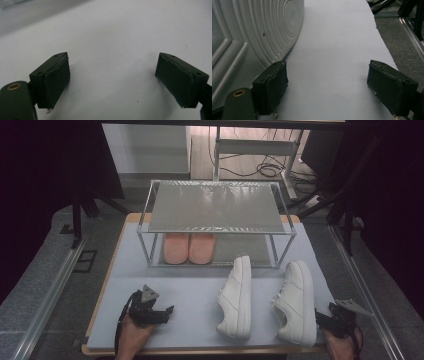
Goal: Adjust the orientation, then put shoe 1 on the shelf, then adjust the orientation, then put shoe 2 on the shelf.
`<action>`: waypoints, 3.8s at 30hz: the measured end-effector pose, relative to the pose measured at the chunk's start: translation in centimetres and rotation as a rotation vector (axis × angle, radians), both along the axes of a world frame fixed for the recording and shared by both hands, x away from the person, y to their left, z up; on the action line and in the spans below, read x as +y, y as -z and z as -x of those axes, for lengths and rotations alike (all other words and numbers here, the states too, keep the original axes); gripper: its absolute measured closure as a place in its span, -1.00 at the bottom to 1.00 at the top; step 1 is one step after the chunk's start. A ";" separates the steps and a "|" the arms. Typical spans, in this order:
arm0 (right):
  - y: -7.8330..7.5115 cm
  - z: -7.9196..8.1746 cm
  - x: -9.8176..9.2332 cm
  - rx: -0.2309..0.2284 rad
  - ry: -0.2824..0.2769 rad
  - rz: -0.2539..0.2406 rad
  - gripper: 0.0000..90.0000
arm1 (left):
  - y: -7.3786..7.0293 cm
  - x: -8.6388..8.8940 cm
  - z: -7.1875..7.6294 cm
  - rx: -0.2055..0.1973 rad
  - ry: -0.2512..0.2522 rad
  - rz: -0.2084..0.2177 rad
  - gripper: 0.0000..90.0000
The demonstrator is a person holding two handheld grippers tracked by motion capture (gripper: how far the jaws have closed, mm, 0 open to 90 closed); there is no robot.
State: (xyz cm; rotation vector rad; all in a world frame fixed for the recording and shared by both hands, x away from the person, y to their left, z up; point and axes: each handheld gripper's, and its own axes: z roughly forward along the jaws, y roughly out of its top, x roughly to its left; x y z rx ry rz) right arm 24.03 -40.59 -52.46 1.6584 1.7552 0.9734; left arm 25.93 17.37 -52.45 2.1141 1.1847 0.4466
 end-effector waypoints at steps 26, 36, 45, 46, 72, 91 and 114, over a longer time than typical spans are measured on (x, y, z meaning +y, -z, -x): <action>-4.4 0.9 0.6 0.017 -0.075 0.018 0.00 | 0.0 0.0 0.1 -0.006 -0.002 -0.002 -0.71; -6.9 1.3 0.8 0.025 -0.146 0.000 0.56 | 0.0 0.0 0.1 -0.005 -0.002 -0.003 -0.71; -8.9 1.6 1.4 0.013 -0.195 0.032 0.98 | 0.0 0.0 0.1 -0.005 -0.002 -0.002 -0.71; -8.9 1.6 1.4 0.013 -0.195 0.032 0.98 | 0.0 0.0 0.1 -0.005 -0.002 -0.002 -0.71; -9.5 0.8 3.6 0.012 -0.266 0.060 1.00 | 0.0 0.0 0.0 -0.003 -0.003 0.001 -0.71; -9.3 1.2 1.8 0.022 -0.238 0.048 1.00 | 0.0 0.0 0.0 0.000 -0.003 0.002 -0.71; -6.7 1.9 -1.9 0.081 -0.060 0.084 1.00 | 0.0 0.1 0.0 0.000 -0.003 0.003 -0.71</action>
